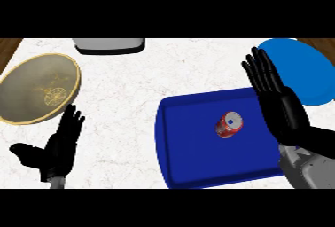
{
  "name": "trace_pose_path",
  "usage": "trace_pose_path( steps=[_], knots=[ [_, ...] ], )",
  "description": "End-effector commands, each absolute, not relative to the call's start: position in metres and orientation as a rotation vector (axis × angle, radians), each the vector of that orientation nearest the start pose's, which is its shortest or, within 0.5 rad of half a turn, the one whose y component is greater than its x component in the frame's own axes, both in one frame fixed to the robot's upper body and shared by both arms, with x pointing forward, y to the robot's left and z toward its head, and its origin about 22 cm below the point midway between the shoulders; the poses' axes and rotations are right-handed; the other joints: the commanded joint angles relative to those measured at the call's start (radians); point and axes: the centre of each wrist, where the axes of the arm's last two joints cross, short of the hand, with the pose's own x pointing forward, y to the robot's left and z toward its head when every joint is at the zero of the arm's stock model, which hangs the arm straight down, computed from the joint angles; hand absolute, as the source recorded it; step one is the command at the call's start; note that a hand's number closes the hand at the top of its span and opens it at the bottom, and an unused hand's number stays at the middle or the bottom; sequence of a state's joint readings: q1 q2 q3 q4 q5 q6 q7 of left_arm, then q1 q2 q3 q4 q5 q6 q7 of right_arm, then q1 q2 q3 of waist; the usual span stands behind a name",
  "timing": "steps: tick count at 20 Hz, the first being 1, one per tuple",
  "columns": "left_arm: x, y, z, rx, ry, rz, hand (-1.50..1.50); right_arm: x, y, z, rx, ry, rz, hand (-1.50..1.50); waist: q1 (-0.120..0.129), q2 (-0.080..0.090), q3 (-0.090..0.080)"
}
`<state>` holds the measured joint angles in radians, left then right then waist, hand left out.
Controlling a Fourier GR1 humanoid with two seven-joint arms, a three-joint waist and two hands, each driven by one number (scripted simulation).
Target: Pick the can from the tray and place it in the plate
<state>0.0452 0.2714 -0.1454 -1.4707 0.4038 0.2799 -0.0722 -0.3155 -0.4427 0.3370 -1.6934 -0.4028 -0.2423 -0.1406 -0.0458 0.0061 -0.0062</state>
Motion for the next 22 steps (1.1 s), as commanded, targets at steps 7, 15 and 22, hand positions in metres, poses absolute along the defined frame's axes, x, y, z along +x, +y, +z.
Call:
trace_pose_path(
  steps=[7,15,22],
  knots=[
    [0.218,0.334,-0.008,0.442,-1.503,-0.247,0.00,0.297,-0.269,0.107,-0.088,-1.779,0.185,-1.50,0.038,-0.005,0.000],
    [0.219,0.352,0.009,0.478,-1.489,-0.287,0.00,0.233,-0.246,0.093,0.037,-1.958,-0.459,-1.50,0.032,-0.010,0.006],
    [0.201,0.342,-0.004,0.480,-1.510,-0.276,0.00,0.204,-0.290,0.101,0.065,-1.873,-0.080,-1.50,0.043,-0.010,0.006]
  ],
)
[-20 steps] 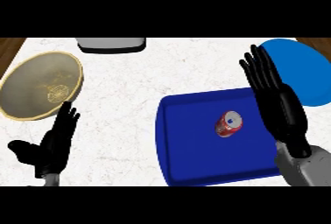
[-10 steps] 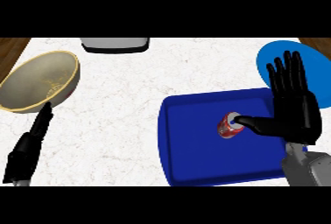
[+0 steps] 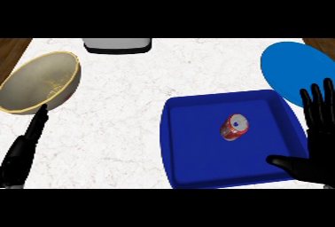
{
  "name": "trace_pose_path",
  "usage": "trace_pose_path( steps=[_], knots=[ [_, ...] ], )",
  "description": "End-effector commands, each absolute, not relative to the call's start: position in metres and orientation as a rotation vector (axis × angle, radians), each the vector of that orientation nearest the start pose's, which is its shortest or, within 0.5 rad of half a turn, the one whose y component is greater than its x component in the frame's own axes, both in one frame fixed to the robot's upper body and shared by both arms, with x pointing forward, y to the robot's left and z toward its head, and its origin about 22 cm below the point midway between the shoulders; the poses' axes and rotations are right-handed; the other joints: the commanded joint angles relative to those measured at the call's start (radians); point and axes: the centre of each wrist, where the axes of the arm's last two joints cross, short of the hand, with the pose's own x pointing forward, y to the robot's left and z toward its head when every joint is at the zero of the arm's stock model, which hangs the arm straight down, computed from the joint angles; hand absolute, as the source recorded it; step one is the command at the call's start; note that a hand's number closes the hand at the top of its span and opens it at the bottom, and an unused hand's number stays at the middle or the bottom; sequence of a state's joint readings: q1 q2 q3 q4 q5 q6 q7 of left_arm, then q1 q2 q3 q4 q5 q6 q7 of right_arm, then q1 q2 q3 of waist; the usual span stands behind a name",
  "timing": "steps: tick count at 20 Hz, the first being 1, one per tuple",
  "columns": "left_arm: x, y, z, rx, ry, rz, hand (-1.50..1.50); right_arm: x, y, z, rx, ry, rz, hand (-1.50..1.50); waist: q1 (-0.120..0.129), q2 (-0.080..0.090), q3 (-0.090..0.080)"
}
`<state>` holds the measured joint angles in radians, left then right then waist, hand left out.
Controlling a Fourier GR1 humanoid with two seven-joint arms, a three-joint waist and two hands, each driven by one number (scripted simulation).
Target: Pick the can from the tray and place it in the plate
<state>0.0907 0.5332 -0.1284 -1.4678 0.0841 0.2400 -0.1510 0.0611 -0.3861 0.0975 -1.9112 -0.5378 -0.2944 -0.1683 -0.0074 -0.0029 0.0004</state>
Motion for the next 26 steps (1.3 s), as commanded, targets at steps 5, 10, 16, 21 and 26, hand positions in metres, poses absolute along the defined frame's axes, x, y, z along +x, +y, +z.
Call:
trace_pose_path(
  steps=[5,10,16,21,26],
  knots=[
    [0.211,0.323,-0.012,0.470,-1.519,-0.291,0.00,0.210,-0.305,0.118,-0.104,-1.692,0.263,-1.50,0.011,0.003,-0.002],
    [0.222,0.335,-0.004,0.485,-1.533,-0.278,0.00,0.218,-0.325,0.134,-0.148,-1.543,0.406,-1.50,0.008,0.004,-0.001],
    [0.212,0.342,-0.013,0.469,-1.521,-0.303,0.00,0.253,-0.328,0.157,-0.189,-1.374,0.570,-1.50,0.023,0.006,-0.001],
    [0.222,0.328,-0.014,0.457,-1.508,-0.298,0.00,0.273,-0.291,0.139,-0.132,-1.290,0.671,-1.50,0.018,0.005,-0.001],
    [0.212,0.327,-0.002,0.467,-1.535,-0.293,0.00,0.277,-0.304,0.117,-0.185,-1.175,0.883,-1.50,0.021,0.003,0.000]
  ],
)
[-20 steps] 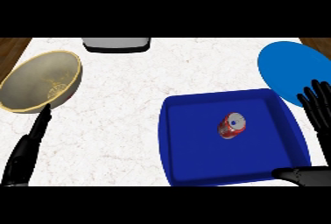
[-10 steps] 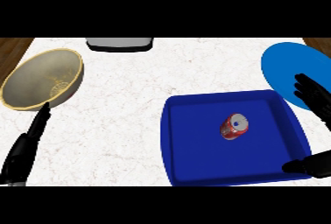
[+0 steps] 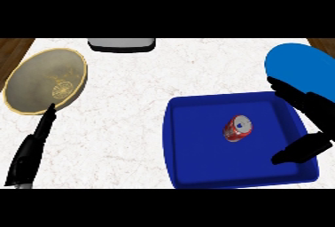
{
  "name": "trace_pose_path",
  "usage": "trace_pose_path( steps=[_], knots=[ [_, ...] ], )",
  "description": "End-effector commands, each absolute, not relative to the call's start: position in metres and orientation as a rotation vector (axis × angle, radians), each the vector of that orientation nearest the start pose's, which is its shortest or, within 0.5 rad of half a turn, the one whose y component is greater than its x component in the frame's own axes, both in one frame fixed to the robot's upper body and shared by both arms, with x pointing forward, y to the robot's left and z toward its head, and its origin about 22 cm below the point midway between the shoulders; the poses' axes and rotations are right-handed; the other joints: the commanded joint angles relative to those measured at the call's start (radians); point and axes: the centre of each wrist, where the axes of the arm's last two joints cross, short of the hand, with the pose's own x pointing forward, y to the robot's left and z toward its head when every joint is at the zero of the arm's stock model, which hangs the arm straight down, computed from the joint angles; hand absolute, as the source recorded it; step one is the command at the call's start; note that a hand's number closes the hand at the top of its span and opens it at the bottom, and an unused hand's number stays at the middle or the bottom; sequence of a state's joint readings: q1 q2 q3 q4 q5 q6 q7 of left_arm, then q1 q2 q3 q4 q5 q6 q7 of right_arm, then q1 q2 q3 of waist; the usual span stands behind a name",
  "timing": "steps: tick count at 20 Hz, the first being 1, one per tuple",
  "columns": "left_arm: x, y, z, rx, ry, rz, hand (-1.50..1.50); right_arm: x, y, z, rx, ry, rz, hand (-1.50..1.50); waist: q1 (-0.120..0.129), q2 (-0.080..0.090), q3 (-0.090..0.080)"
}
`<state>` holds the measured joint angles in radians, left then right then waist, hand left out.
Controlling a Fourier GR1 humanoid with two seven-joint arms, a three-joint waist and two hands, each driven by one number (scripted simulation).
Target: Pick the can from the tray and place it in the plate
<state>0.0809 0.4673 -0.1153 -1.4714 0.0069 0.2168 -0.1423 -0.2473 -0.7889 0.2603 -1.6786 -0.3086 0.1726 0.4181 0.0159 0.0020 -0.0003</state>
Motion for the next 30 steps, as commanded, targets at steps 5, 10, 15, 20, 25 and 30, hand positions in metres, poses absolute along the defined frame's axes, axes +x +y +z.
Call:
trace_pose_path(
  steps=[5,10,15,20,25,30],
  knots=[
    [0.217,0.335,-0.001,0.440,-1.514,-0.302,0.00,0.303,-0.302,0.088,-0.142,-1.140,0.916,-1.50,-0.006,0.000,0.001],
    [0.233,0.349,-0.010,0.470,-1.511,-0.285,0.00,0.310,-0.275,0.080,-0.108,-1.134,0.950,-1.50,-0.014,-0.001,0.000],
    [0.223,0.333,-0.012,0.460,-1.509,-0.294,0.00,0.315,-0.292,0.069,-0.069,-1.110,0.980,-1.50,-0.013,-0.002,0.000],
    [0.197,0.326,-0.021,0.467,-1.509,-0.296,0.00,0.306,-0.288,0.051,-0.080,-1.063,1.005,-1.50,-0.012,-0.003,0.000],
    [0.227,0.350,-0.007,0.467,-1.517,-0.283,0.00,0.319,-0.264,0.031,-0.077,-1.057,1.023,-1.50,-0.014,-0.002,0.000],
    [0.208,0.324,-0.004,0.478,-1.517,-0.303,0.00,0.327,-0.264,0.017,-0.076,-1.043,1.011,-1.50,-0.009,-0.002,0.001]
  ],
)
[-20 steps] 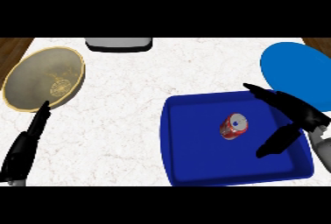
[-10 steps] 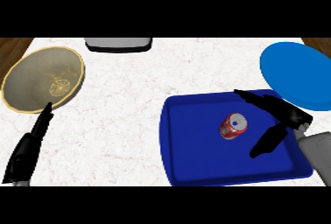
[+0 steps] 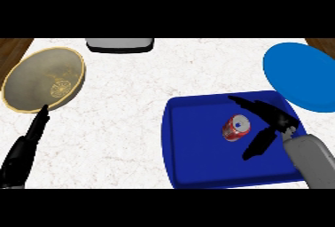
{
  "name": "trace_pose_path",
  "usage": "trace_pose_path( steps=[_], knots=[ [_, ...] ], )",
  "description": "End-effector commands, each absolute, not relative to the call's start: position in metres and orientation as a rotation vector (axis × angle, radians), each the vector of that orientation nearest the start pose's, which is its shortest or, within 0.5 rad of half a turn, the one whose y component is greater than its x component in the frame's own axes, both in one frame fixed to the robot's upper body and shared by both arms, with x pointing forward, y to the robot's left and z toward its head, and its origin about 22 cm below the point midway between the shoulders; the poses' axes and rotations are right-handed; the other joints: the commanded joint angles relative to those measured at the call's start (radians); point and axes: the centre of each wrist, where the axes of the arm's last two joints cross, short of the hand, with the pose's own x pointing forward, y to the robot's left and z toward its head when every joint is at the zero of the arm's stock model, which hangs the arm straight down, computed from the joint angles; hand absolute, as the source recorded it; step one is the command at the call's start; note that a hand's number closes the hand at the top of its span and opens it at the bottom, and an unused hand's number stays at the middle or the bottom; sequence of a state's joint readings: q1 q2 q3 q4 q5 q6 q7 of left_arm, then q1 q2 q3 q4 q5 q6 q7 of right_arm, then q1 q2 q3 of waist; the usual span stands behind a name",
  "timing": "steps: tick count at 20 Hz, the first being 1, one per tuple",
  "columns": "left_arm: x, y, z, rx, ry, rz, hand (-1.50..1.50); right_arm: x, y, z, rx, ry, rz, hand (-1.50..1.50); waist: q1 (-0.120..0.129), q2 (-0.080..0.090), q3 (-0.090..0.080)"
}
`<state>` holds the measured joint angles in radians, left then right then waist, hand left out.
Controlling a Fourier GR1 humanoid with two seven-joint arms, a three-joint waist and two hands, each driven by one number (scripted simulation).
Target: Pick the can from the tray and place it in the plate
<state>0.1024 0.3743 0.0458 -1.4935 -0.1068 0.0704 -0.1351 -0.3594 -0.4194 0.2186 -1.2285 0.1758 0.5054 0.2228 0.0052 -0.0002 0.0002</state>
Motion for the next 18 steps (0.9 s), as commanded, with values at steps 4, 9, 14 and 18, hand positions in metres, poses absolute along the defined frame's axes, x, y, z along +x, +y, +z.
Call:
trace_pose_path(
  steps=[4,9,14,18],
  knots=[
    [0.222,0.333,-0.011,0.463,-1.507,-0.293,0.00,0.329,-0.250,0.019,-0.021,-1.148,0.960,1.50,-0.001,0.001,0.000],
    [0.220,0.346,-0.016,0.465,-1.523,-0.299,0.00,0.325,-0.257,0.013,-0.034,-1.153,0.989,1.50,-0.003,0.000,0.000],
    [0.209,0.346,-0.005,0.474,-1.508,-0.293,0.00,0.323,-0.254,0.002,-0.080,-1.199,0.968,1.50,-0.001,0.000,0.000],
    [0.217,0.336,-0.003,0.463,-1.539,-0.280,0.00,0.313,-0.445,0.087,-0.522,-1.058,0.967,1.50,0.000,0.024,0.006]
  ],
)
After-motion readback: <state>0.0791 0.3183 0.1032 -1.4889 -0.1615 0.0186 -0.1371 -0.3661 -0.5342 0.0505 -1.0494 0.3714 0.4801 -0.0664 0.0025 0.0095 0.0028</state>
